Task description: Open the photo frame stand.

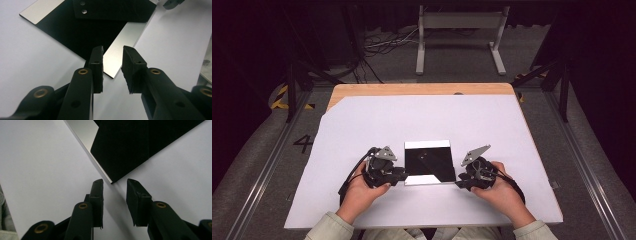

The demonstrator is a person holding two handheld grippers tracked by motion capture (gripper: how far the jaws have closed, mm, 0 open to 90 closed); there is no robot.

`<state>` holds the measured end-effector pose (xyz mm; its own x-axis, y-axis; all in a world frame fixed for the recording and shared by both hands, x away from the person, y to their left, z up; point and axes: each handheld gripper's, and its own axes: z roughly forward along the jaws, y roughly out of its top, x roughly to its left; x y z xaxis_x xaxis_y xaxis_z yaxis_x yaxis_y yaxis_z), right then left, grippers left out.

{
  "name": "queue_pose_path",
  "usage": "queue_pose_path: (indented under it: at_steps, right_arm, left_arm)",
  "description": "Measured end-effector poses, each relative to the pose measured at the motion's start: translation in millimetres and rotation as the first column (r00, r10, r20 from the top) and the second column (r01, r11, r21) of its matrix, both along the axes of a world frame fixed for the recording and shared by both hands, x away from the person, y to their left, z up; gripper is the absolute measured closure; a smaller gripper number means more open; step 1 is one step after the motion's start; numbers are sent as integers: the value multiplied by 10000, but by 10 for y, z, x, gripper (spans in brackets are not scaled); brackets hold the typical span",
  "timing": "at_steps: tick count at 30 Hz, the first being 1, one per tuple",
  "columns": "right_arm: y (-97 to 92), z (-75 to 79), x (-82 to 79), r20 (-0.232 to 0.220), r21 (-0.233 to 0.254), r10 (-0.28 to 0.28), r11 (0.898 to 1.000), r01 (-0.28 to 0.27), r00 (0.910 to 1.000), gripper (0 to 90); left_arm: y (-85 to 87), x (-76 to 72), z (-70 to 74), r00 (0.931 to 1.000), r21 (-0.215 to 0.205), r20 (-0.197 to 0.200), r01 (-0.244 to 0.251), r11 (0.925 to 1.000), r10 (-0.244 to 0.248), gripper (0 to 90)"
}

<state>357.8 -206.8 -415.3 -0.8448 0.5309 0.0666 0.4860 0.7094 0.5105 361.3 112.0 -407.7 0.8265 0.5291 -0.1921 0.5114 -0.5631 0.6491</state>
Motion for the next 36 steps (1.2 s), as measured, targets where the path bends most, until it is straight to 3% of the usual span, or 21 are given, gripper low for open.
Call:
queue_pose_path:
  at_steps: [7,10,15,25,29,36]
  right_arm:
    - [23,-37,23,-241,18,-34,10000,34,9997,686]
    - [19,-39,29,-340,64,-52,10000,55,9994,684]
    - [32,-54,35,-563,-19,8,10000,-9,9984,655]
    - [61,-47,40,-675,-81,213,9997,-219,9975,620]
    - [77,-45,40,-691,-138,268,9995,-278,9973,609]
    - [89,-43,42,-709,-205,286,9993,-301,9971,595]
  left_arm:
    - [-46,19,-50,10000,7,-3,-56,10000,56,771]
    - [-78,38,-108,9999,161,-115,-58,9999,60,835]
    - [-108,48,-148,9999,331,-131,-33,9994,37,868]
    - [-168,66,-206,9996,535,-289,69,9985,-53,893]
    - [-197,64,-236,9995,874,-272,163,9960,-139,898]
    - [-201,74,-244,9989,785,-454,173,9968,-138,900]
